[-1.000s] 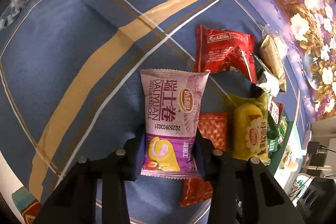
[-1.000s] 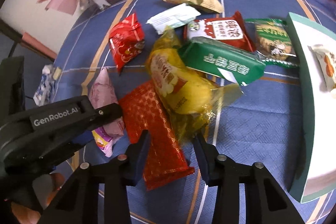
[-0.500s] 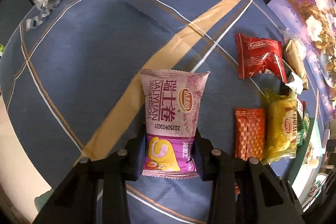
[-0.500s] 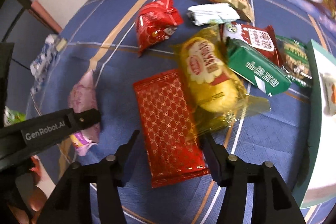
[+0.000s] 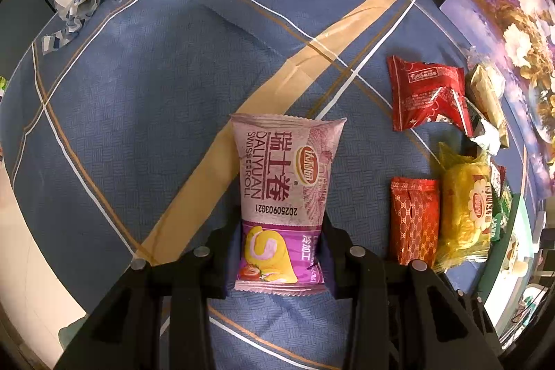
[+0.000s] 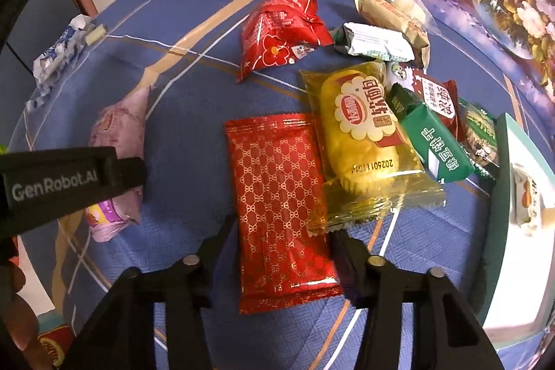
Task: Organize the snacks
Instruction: 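Grasp the red patterned wrapper with the right tool while the left tool grasps the pink roll pack, then carry the red wrapper with the right tool while the left tool carries the pink pack to the tray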
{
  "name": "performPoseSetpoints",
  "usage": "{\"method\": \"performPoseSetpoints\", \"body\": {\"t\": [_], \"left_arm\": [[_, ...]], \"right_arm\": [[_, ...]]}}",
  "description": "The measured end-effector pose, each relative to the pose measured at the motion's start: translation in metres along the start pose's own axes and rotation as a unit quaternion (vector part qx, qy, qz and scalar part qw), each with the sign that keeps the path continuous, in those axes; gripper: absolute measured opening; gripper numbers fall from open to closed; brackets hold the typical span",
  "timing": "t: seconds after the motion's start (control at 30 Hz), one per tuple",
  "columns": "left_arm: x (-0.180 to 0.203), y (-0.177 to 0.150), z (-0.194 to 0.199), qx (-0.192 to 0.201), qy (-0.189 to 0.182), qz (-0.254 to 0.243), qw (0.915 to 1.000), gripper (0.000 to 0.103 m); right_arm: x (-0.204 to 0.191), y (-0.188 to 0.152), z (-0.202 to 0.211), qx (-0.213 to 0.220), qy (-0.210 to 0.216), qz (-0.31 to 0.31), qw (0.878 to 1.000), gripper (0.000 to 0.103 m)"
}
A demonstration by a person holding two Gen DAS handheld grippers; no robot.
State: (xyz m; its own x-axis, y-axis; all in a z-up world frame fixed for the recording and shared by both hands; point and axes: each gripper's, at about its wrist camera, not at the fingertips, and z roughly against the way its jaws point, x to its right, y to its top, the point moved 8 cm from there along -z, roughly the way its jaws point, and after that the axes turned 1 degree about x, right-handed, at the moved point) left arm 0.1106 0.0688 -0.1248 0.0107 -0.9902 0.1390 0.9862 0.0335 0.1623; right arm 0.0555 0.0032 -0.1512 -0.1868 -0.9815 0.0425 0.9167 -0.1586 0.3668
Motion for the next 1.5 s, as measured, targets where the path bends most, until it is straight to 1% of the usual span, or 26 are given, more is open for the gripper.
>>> {"method": "performPoseSetpoints", "body": {"t": [0.03, 0.1, 0.2, 0.33, 0.4, 0.43, 0.53, 0.57, 0.7, 0.8, 0.9, 1.0, 1.1, 1.13, 1.2, 1.3, 1.33, 1.43, 1.5], "left_arm": [[-0.002, -0.001, 0.003, 0.002, -0.003, 0.001, 1.0000, 0.039], [-0.002, -0.001, 0.007, 0.010, -0.007, 0.002, 0.9999, 0.039], [-0.002, 0.002, 0.021, 0.025, -0.016, 0.004, 0.9996, 0.039], [0.000, 0.007, 0.042, 0.056, -0.025, 0.003, 0.9981, 0.039], [0.004, 0.009, 0.053, 0.071, -0.031, 0.001, 0.9970, 0.039], [0.007, 0.009, 0.059, 0.078, -0.033, -0.004, 0.9964, 0.039], [0.020, 0.010, 0.070, 0.091, -0.037, -0.016, 0.9950, 0.039], [0.026, 0.009, 0.074, 0.096, -0.041, -0.022, 0.9943, 0.039], [0.060, 0.006, 0.081, 0.106, -0.064, -0.054, 0.9908, 0.039], [0.095, -0.005, 0.086, 0.108, -0.078, -0.092, 0.9868, 0.039], [0.128, -0.023, 0.089, 0.109, -0.086, -0.133, 0.9813, 0.039], [0.160, -0.044, 0.090, 0.108, -0.091, -0.173, 0.9748, 0.039], [0.197, -0.070, 0.089, 0.102, -0.098, -0.221, 0.9650, 0.039], [0.205, -0.076, 0.087, 0.102, -0.097, -0.227, 0.9636, 0.039], [0.230, -0.094, 0.085, 0.097, -0.101, -0.262, 0.9548, 0.039], [0.258, -0.119, 0.080, 0.091, -0.102, -0.305, 0.9424, 0.039], [0.270, -0.131, 0.077, 0.088, -0.102, -0.325, 0.9360, 0.039], [0.292, -0.157, 0.069, 0.075, -0.100, -0.362, 0.9237, 0.039], [0.305, -0.175, 0.059, 0.061, -0.098, -0.385, 0.9158, 0.039]], "right_arm": [[0.008, 0.001, -0.001, -0.001, 0.002, -0.004, 1.000, 0.049], [0.009, -0.001, 0.002, -0.001, 0.009, -0.011, 1.000, 0.048], [0.012, -0.001, 0.010, 0.004, 0.036, -0.024, 0.999, 0.048], [0.018, 0.004, 0.032, 0.024, 0.068, -0.040, 0.997, 0.048], [0.021, 0.007, 0.044, 0.040, 0.074, -0.043, 0.996, 0.048], [0.030, 0.013, 0.046, 0.046, 0.076, -0.046, 0.995, 0.048], [0.051, 0.016, 0.061, 0.059, 0.080, -0.067, 0.993, 0.048], [0.056, 0.022, 0.069, 0.061, 0.079, -0.074, 0.992, 0.048], [0.102, 0.015, 0.094, 0.071, 0.046, -0.109, 0.990, 0.048], [0.150, 0.010, 0.100, 0.072, 0.035, -0.169, 0.982, 0.048], [0.194, 0.001, 0.103, 0.071, -0.005, -0.213, 0.974, 0.048], [0.241, -0.011, 0.105, 0.068, -0.032, -0.260, 0.963, 0.048], [0.288, -0.029, 0.114, 0.061, -0.072, -0.301, 0.949, 0.048], [0.305, -0.036, 0.117, 0.060, -0.083, -0.316, 0.943, 0.048], [0.331, -0.050, 0.121, 0.057, -0.097, -0.342, 0.933, 0.048], [0.362, -0.068, 0.127, 0.052, -0.116, -0.375, 0.918, 0.048], [0.372, -0.075, 0.129, 0.050, -0.122, -0.385, 0.913, 0.048], [0.395, -0.093, 0.134, 0.045, -0.132, -0.410, 0.902, 0.048], [0.406, -0.102, 0.135, 0.041, -0.135, -0.421, 0.896, 0.048]]}}
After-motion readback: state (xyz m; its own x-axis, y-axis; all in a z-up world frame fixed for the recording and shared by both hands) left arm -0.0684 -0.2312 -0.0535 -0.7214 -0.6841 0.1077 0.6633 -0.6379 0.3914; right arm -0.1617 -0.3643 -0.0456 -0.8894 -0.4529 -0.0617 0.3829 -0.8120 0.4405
